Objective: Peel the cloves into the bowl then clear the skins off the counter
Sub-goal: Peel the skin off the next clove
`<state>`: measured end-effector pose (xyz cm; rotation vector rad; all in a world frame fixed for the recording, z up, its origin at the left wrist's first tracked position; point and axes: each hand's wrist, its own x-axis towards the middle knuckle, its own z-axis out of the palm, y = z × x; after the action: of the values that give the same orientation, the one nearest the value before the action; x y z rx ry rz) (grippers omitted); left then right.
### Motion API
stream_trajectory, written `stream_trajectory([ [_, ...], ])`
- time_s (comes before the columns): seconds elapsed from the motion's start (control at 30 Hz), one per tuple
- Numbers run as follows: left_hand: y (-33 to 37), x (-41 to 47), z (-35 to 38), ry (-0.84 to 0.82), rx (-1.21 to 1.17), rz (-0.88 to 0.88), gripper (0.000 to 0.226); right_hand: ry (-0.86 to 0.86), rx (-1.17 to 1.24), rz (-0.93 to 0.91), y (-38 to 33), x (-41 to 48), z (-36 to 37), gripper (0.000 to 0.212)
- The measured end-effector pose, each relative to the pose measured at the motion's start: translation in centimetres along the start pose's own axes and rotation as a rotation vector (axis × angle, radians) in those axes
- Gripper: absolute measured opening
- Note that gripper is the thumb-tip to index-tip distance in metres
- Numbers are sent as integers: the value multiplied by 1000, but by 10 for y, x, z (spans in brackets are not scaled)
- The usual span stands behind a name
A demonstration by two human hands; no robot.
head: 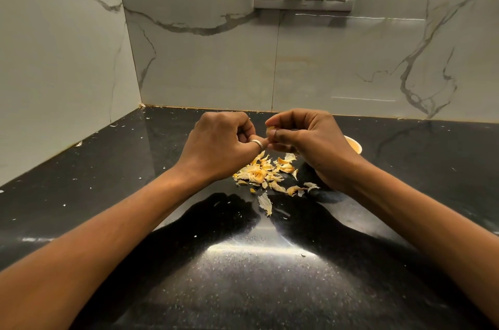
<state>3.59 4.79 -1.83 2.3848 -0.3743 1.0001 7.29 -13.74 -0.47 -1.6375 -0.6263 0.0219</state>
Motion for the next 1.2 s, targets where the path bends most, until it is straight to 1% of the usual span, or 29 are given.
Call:
stream_trajectory([
  [0.07, 1, -1, 0, -5, 4, -1, 28, 10, 14, 0, -1, -1, 0, 15],
  [0.17, 0, -1, 1, -3, 15, -9, 25, 17, 31, 16, -3, -2, 1, 15],
  [0.3, -2, 0, 3, 35, 40, 16, 28, 10, 101, 58, -5, -2, 0, 13],
  [0.43, -2, 1, 2, 29, 10, 32, 11, 11, 143, 72, -7, -3, -2, 14],
  [0.5, 0, 1, 1, 27, -12, 39, 8, 16, 129, 66, -7, -3, -2, 14],
  [0.7, 3, 0, 1, 13, -71, 39, 12, 20, 122, 39, -7, -3, -3, 15],
  [1.2, 2, 1, 0, -3, -54, 23, 11, -46, -43, -67, -6, -5, -2, 21],
])
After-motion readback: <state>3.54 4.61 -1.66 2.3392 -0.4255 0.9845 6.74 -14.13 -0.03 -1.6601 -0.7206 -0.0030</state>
